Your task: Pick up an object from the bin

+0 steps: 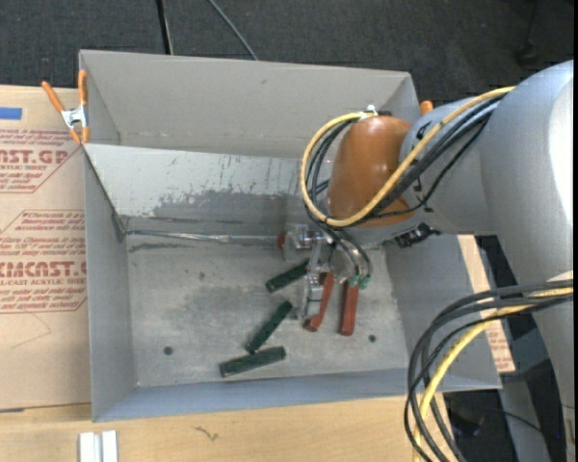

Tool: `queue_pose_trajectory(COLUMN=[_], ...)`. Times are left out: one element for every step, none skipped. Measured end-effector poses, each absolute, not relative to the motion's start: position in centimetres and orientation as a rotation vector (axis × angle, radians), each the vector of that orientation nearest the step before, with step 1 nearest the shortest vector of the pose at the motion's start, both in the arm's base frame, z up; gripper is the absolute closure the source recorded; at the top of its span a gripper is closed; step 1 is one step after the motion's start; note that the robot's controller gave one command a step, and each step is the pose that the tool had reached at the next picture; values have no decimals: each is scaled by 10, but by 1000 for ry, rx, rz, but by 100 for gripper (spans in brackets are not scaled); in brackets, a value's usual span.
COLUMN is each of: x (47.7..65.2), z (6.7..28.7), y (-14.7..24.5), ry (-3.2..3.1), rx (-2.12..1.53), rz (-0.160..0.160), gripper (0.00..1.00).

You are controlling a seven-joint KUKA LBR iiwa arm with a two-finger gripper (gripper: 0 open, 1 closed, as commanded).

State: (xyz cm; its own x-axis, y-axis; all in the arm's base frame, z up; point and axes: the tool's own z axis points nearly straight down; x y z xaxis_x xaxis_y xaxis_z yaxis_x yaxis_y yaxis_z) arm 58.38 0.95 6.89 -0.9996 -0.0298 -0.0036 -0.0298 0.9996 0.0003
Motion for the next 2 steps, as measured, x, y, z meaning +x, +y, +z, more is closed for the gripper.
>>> queue_pose_trajectory(x=[585,585], z=[70,70], y=[10,10], ry=[3136,3138], rx=[-47,-48], rz=[0,0], gripper=[0,100])
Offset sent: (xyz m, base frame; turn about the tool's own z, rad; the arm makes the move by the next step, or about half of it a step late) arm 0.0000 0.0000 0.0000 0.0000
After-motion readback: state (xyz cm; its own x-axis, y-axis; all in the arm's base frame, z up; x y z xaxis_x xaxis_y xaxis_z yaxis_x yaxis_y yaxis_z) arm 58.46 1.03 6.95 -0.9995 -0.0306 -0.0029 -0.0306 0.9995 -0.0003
